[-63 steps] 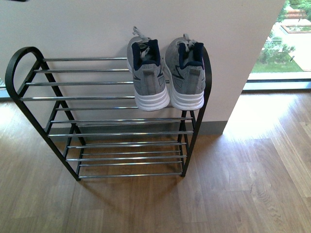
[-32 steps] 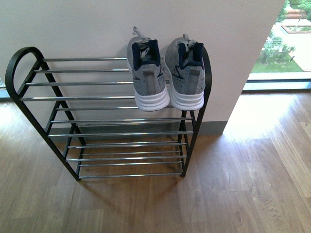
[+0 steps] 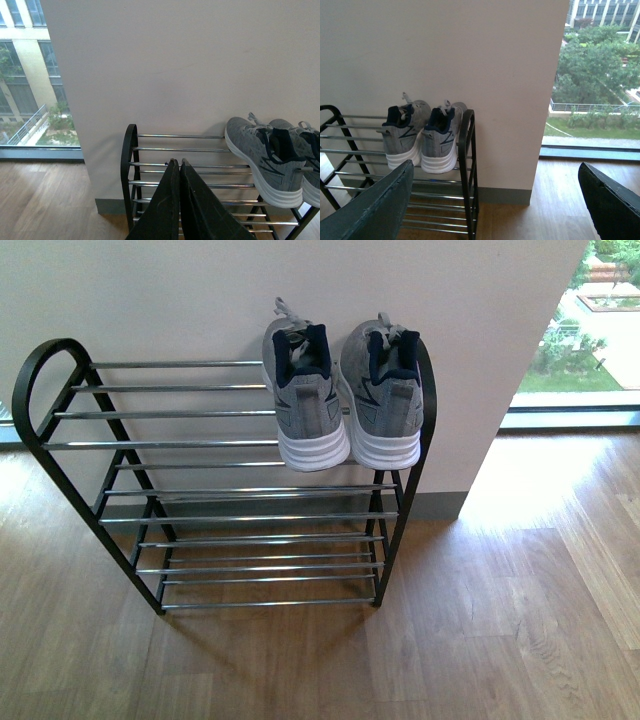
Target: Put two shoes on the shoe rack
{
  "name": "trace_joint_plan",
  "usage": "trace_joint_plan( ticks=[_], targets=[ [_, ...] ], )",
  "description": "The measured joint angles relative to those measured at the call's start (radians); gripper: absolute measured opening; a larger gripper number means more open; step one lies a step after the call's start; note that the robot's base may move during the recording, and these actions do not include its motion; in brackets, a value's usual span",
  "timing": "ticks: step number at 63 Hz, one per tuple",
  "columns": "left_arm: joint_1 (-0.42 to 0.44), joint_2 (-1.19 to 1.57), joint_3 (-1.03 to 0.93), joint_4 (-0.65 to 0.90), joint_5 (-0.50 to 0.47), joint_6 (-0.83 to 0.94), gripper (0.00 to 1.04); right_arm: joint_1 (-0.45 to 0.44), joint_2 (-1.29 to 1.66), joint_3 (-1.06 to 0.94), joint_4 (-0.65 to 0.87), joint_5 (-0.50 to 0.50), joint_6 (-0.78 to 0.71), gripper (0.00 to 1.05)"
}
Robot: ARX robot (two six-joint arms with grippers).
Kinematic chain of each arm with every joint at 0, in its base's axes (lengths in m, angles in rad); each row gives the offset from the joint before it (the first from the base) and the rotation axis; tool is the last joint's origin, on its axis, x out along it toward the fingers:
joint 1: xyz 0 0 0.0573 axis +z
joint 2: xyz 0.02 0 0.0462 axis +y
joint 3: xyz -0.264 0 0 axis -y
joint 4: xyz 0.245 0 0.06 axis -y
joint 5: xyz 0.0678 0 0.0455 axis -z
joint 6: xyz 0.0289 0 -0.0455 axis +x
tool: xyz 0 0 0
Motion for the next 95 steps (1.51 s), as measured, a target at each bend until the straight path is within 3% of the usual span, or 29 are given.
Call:
trace_joint_plan(
  ticks=[5, 9, 15, 67, 74, 95],
  targets=[
    [0.017, -0.032, -0.014, -0.018, 0.021, 0.000, 0.01, 0.000, 0.000, 0.000, 0.000, 0.000, 0.000, 0.95],
    [0.081, -0.066, -0.027, -0.041, 0.106, 0.001, 0.01, 0.000, 0.000, 0.000, 0.000, 0.000, 0.000, 0.95],
    [0.119, -0.105, -0.040, -0.064, 0.111, 0.001, 0.01, 0.000, 0.000, 0.000, 0.000, 0.000, 0.000, 0.95],
    [0.122, -0.365, -0.088, -0.259, 0.122, 0.002, 0.01, 0.000, 0.000, 0.000, 0.000, 0.000, 0.000, 0.95],
    [0.122, -0.497, -0.088, -0.422, 0.122, 0.002, 0.01, 0.000, 0.000, 0.000, 0.000, 0.000, 0.000, 0.95],
    [0.122, -0.526, -0.088, -0.438, 0.122, 0.002, 0.01, 0.000, -0.001, 0.000, 0.000, 0.000, 0.000, 0.95]
  ],
)
